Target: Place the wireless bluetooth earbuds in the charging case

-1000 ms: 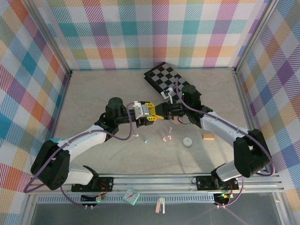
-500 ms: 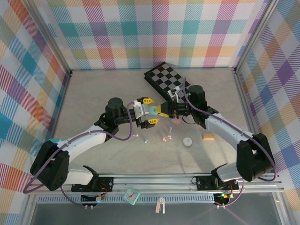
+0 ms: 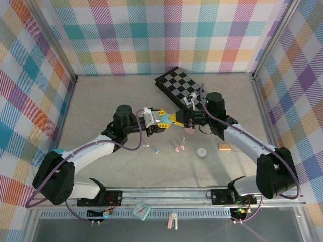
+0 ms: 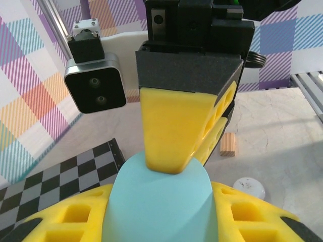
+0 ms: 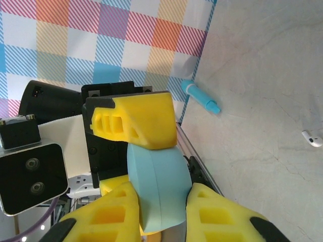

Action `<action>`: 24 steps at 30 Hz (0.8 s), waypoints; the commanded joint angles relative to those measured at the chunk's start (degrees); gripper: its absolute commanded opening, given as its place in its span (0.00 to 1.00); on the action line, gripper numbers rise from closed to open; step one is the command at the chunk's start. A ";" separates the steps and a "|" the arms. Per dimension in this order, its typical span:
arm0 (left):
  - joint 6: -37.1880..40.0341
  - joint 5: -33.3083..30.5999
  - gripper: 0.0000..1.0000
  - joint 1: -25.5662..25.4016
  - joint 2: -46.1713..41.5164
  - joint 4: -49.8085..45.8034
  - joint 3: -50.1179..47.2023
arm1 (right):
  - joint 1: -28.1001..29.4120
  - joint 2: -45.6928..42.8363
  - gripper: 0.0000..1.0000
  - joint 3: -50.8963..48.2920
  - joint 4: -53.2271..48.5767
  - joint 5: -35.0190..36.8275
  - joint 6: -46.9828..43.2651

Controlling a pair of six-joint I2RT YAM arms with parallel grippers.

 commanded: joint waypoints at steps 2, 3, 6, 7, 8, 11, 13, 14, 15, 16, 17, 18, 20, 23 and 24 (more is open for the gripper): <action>-0.51 2.81 0.27 0.15 0.24 2.93 0.44 | -0.03 -0.91 0.38 -0.97 5.00 -0.98 2.68; -1.02 2.80 0.27 0.17 0.26 3.62 0.31 | -0.05 -0.71 0.39 -0.97 5.44 -1.02 3.02; -2.06 2.99 0.27 0.17 0.51 5.29 0.35 | -0.03 -0.09 0.38 -1.48 6.88 -1.05 3.88; -2.17 3.13 0.27 0.13 0.62 5.27 0.47 | -0.03 0.09 0.34 -1.62 7.45 -1.06 4.26; -2.17 3.12 0.27 0.18 0.66 5.17 0.54 | -0.03 0.11 0.31 -1.84 7.88 -1.19 4.49; -2.50 3.65 0.27 0.20 0.94 5.43 0.71 | -0.03 -0.07 0.29 -1.99 8.06 -1.20 4.66; -3.19 4.10 0.27 0.17 1.20 6.14 0.79 | -0.03 -0.08 0.36 -1.95 7.50 -1.22 4.42; -3.60 4.36 0.27 0.14 1.30 6.71 0.72 | -0.03 -0.03 0.38 -1.94 7.08 -1.07 4.18; -3.95 4.44 0.27 0.13 1.52 7.13 0.72 | -0.03 0.06 0.40 -1.98 7.09 -0.95 4.31; -4.22 4.57 0.27 0.12 1.61 7.52 0.73 | -0.03 0.16 0.42 -2.10 7.31 -0.89 4.53; -4.36 4.63 0.27 0.14 1.58 7.68 0.74 | -0.03 0.27 0.43 -2.14 7.46 -0.86 4.71; -4.43 4.70 0.27 0.12 1.70 7.80 0.83 | -0.03 0.36 0.42 -2.20 7.74 -0.99 4.77; -4.46 4.44 0.27 0.13 1.70 7.82 0.87 | -0.03 0.29 0.38 -2.47 8.55 -1.21 5.27; -4.46 4.57 0.27 0.12 1.82 7.81 0.94 | -0.03 -0.04 0.38 -2.50 8.68 -1.36 5.38; -4.48 4.64 0.27 0.13 1.86 7.74 1.01 | -0.03 -0.21 0.36 -2.53 8.56 -1.38 5.38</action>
